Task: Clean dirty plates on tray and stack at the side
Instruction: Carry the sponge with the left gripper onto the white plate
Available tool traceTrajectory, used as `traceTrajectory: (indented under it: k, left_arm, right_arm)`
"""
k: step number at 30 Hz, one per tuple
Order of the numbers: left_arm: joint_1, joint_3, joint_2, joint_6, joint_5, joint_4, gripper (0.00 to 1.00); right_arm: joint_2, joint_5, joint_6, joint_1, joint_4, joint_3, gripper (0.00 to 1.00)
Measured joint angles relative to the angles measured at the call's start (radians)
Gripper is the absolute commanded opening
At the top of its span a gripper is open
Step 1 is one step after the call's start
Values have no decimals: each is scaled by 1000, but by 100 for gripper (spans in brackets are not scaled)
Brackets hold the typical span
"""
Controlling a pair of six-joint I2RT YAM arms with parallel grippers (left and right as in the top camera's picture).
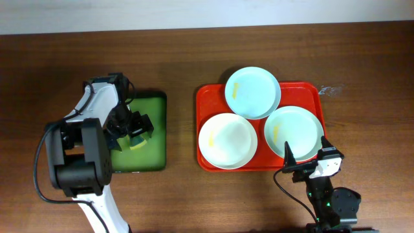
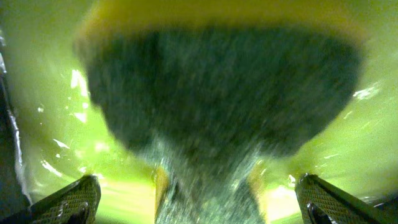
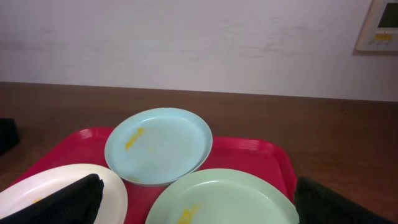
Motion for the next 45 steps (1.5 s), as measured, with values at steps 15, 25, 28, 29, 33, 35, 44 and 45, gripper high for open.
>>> traceTrajectory:
  k: [15,25,28,29,33,35,44,45]
  left_arm:
    - [0,0,0,0,-36,84,50]
    - [0,248,16,1,-43,-217,0]
    - [0,465,18,1,-42,-389,0]
    - [0,506,16,1,-43,-411,0]
    - [-4,503,12,-3,-44,-360,0]
    - [-29,333,5,-16,-42,-188,0]
    - [-177,414,-167,24,-12,-332,0]
    - [-230,422,-210,26,-3,-325,0]
  right_arm:
    - [0,0,-1,0,0,0,98]
    - [0,0,-1,0,1,0,98]
    - [0,0,0,0,0,0,98]
    - [0,0,-1,0,0,0,98]
    - [0,0,0,0,0,0,98]
    - [1,0,-1,0,0,0,98]
    - [1,0,-1,0,0,0,98]
    - [1,0,-1,0,0,0,98]
